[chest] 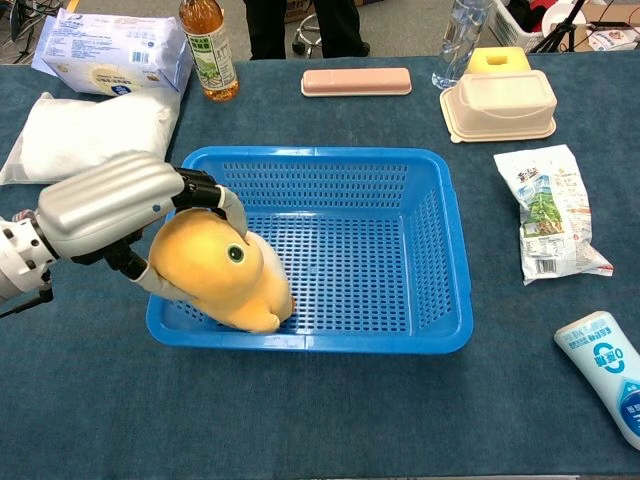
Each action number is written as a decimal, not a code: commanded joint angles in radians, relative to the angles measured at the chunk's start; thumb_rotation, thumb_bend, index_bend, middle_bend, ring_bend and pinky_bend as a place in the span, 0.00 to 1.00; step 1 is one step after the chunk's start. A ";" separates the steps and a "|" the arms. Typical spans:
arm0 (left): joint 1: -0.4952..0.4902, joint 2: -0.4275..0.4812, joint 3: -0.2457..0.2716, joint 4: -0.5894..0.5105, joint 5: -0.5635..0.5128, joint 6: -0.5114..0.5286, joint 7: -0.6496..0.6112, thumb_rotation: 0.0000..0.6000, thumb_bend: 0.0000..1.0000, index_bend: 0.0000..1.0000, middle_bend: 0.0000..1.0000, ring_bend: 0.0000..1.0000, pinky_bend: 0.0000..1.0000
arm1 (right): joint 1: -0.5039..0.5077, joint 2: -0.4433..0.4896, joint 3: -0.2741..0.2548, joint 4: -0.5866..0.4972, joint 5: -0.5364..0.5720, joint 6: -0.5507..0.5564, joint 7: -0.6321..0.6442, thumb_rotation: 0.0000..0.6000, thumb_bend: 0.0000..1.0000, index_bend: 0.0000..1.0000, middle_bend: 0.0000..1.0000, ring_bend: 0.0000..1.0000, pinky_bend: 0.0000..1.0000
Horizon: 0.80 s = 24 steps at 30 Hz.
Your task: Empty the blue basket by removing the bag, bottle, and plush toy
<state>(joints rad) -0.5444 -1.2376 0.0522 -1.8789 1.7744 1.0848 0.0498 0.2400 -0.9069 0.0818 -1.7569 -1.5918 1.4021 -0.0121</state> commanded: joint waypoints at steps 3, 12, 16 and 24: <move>0.007 0.022 -0.002 -0.029 -0.004 0.030 -0.026 1.00 0.14 0.58 0.56 0.45 0.57 | 0.001 0.000 0.002 -0.001 0.002 -0.001 0.000 1.00 0.00 0.29 0.33 0.28 0.58; 0.006 0.090 -0.027 -0.108 -0.024 0.043 0.066 1.00 0.14 0.68 0.69 0.50 0.59 | -0.001 0.002 0.004 -0.003 -0.005 0.007 0.004 1.00 0.00 0.29 0.33 0.28 0.58; 0.005 0.128 -0.056 -0.145 -0.044 0.053 0.126 1.00 0.14 0.69 0.69 0.51 0.60 | -0.002 0.006 0.006 -0.006 -0.008 0.012 0.003 1.00 0.00 0.29 0.33 0.28 0.59; 0.027 0.163 -0.129 -0.118 -0.041 0.143 0.331 1.00 0.14 0.69 0.70 0.51 0.60 | -0.005 0.009 0.006 -0.010 -0.014 0.019 0.005 1.00 0.00 0.29 0.33 0.28 0.59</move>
<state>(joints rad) -0.5315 -1.0817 -0.0495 -2.0194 1.7275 1.1848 0.3140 0.2345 -0.8980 0.0882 -1.7667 -1.6058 1.4213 -0.0071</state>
